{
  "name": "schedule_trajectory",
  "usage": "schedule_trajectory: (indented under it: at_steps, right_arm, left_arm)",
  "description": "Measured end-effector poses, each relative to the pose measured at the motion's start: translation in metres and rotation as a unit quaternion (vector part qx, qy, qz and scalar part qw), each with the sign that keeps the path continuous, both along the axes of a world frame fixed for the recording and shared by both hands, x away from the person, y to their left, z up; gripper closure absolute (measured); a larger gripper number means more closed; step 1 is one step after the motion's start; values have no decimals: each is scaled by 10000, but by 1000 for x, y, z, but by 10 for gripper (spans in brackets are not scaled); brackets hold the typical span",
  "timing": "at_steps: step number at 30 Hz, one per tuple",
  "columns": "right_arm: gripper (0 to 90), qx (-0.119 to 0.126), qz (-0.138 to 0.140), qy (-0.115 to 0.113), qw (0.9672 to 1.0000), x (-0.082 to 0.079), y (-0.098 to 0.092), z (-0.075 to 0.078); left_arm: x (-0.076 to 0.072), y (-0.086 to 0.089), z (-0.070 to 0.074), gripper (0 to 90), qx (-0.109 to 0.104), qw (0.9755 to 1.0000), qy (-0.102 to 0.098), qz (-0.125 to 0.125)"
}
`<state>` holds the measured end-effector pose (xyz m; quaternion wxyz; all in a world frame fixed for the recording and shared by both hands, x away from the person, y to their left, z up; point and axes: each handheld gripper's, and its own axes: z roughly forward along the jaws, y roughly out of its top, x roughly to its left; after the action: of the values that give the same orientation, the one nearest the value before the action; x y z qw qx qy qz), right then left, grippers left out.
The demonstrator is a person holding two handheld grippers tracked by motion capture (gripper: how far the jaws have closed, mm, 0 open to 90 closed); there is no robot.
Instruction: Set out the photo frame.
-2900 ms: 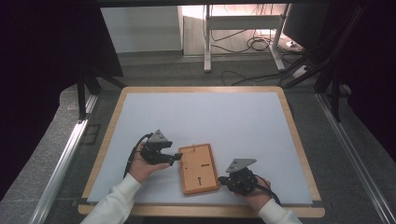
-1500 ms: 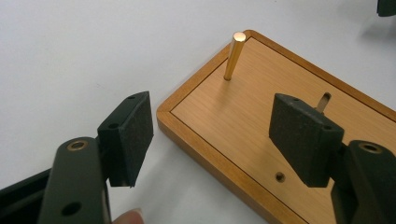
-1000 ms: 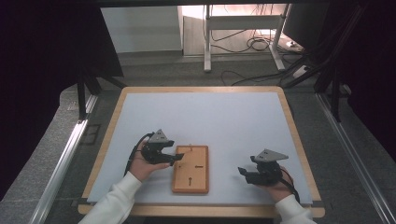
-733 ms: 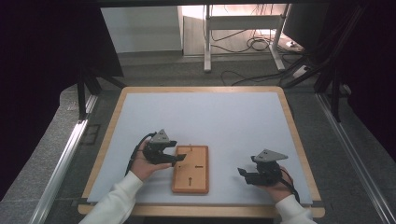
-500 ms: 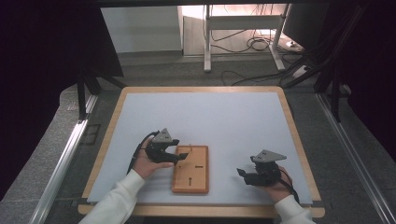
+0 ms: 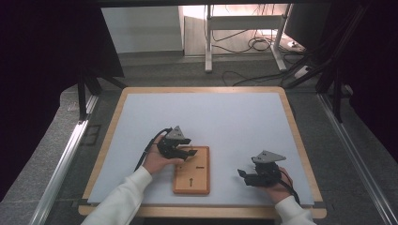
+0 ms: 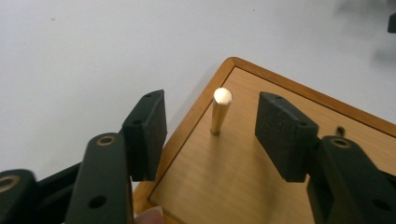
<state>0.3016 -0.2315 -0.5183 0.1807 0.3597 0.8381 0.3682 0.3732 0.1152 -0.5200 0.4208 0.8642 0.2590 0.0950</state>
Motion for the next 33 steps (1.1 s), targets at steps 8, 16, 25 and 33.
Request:
schedule_trajectory:
  at_steps: [8,16,25,33]
  right_arm:
    - [258,-7,-30,1,10000,-1,0,0]
    - [258,-35,-28,19,10000,-1,1,-1]
    - [258,-40,-33,21,10000,-1,1,-2]
    - [258,-46,-23,30,10000,-1,3,-2]
  left_arm:
    - [2,-6,-1,603,2,9998,-82,-164]
    - [3,-6,-3,707,26,9997,-128,-214]
    - [4,-7,-4,832,9,9997,-95,-214]
    - [8,-4,-4,840,-115,9996,169,-205]
